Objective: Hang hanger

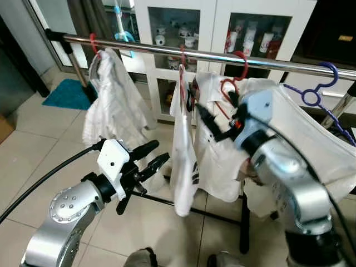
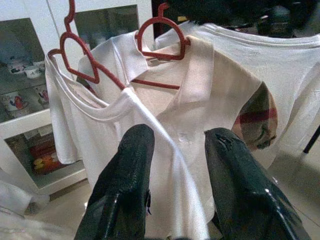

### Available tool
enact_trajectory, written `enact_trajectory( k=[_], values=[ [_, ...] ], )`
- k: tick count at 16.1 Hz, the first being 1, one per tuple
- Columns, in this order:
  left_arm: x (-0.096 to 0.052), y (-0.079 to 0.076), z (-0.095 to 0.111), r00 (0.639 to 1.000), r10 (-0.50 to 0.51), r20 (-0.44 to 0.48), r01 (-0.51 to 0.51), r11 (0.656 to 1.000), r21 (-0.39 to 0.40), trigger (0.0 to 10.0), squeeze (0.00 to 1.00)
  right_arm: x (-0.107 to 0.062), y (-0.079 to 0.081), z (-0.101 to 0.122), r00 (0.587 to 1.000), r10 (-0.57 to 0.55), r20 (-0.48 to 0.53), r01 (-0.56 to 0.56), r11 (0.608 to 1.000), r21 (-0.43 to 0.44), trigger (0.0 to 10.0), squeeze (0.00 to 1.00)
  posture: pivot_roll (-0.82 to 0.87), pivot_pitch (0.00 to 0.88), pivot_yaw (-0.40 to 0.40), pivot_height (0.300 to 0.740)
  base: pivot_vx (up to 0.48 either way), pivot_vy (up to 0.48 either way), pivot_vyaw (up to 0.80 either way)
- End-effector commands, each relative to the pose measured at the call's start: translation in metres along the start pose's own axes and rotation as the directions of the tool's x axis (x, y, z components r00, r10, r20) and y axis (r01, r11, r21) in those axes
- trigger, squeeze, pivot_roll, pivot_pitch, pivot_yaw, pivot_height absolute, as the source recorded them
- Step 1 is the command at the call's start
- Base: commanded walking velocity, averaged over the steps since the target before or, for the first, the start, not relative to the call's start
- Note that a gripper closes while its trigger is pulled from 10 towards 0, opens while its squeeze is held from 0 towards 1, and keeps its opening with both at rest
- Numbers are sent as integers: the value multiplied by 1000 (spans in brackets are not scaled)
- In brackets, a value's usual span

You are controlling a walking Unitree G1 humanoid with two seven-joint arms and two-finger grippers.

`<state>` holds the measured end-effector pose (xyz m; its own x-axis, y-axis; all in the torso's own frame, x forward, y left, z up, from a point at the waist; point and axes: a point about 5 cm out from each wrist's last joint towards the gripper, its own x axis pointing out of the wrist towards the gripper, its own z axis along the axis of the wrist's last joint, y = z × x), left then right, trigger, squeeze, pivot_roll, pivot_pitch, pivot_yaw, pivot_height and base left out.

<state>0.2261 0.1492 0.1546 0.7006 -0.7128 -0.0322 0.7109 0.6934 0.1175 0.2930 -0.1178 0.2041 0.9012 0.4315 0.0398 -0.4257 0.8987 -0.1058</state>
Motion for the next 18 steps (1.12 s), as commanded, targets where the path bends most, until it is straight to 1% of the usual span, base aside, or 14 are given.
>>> enact_trajectory(
  k=[1,2,3,5,7,9,10,11,13,14,15,16,18],
  values=[
    [0,-1,-1,1000,-19,-15,20,1000,4,10000,0,1,-9,-8,996,-50,-69,48,999,-21,10000,1000,4,118,57,740,0,0,0],
    [0,-2,0,999,-29,-16,29,1000,7,10000,0,5,-19,-12,989,-89,-116,83,995,-57,10000,725,5,117,57,740,0,0,0],
    [1,-2,0,999,-32,-15,32,999,9,10000,0,11,-28,-15,982,-118,-145,109,992,-67,10000,0,7,113,58,740,0,0,0],
    [1,-2,0,999,-37,-17,38,999,15,10000,0,25,-51,-15,964,-187,-188,171,980,-101,10000,0,13,106,55,740,0,0,0],
    [1,-2,0,999,-39,-18,39,999,17,10000,0,29,-61,-10,956,-231,-183,209,969,-131,10000,0,14,100,52,740,0,0,0],
    [0,-2,0,999,-39,-17,39,999,18,10000,0,32,-68,-5,953,-245,-178,226,966,-123,10000,0,14,98,52,740,0,0,0],
    [0,-2,0,999,-42,-16,42,999,19,10000,0,36,-74,-3,954,-237,-187,218,969,-115,10000,0,13,96,52,740,0,0,0],
    [0,-2,0,999,-42,-16,43,999,18,10000,0,37,-74,-3,956,-222,-191,204,973,-109,10000,0,12,93,54,740,0,0,0],
    [-1,-1,0,999,-49,-19,49,999,21,10000,0,41,-69,-5,974,-87,-211,92,996,14,10000,0,12,92,56,740,0,0,0],
    [0,-2,1,998,-54,-20,54,998,22,10000,0,41,-68,-6,974,-55,-218,66,997,41,10000,0,12,92,56,740,0,0,0],
    [0,-1,0,998,-57,-25,57,998,23,10000,0,43,-68,-10,971,-29,-239,48,996,77,3373,0,13,88,62,740,0,0,0],
    [-1,-1,0,998,-60,-30,61,998,25,10000,0,44,-67,-12,967,-7,-255,37,993,113,0,0,13,87,63,740,0,0,0],
    [0,0,0,998,-63,-32,64,998,27,10000,0,46,-66,-15,963,5,-270,33,990,137,0,0,13,86,65,740,0,0,0]
  ],
)
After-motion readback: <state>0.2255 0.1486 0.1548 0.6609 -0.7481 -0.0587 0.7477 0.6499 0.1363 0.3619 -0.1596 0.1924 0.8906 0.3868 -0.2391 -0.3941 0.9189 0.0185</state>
